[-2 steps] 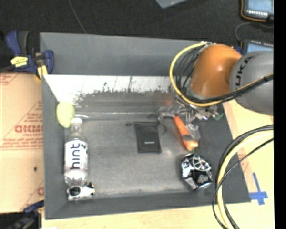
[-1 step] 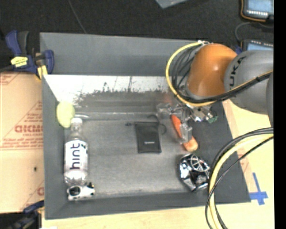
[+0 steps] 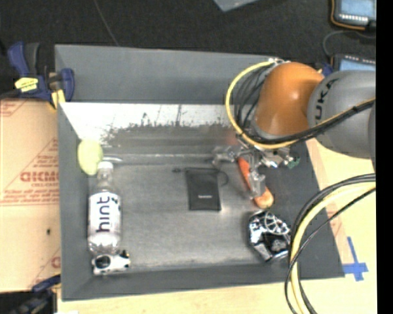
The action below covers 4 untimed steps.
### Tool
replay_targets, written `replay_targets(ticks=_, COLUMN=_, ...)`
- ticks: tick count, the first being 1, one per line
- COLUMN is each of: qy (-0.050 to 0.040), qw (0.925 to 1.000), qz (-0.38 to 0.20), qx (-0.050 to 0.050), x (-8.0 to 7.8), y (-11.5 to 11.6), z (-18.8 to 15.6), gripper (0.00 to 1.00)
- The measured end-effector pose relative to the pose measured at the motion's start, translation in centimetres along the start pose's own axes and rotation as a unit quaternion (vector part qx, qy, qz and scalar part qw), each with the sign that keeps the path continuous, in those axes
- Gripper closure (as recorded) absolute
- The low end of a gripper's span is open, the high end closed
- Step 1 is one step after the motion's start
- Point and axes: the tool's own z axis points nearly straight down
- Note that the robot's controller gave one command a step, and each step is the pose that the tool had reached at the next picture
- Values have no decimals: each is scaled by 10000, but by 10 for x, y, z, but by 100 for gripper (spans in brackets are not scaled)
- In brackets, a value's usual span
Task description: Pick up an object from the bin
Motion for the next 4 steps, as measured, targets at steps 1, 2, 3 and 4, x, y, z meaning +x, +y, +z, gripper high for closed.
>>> replay_targets(ticks=1, qy=-6, qw=9942, qz=-1077, qx=-5, x=1, y=5, z=1, gripper=0)
replay_targets(ticks=2, qy=-4, qw=9563, qz=-2924, qx=17, x=-13, y=32, z=1, gripper=100)
replay_targets(ticks=3, qy=3, qw=9477, qz=-3191, qx=2, x=-16, y=38, z=1, gripper=100)
replay_targets(ticks=4, qy=-7, qw=9340, qz=-3574, qx=-1, x=-12, y=41, z=-30, gripper=100)
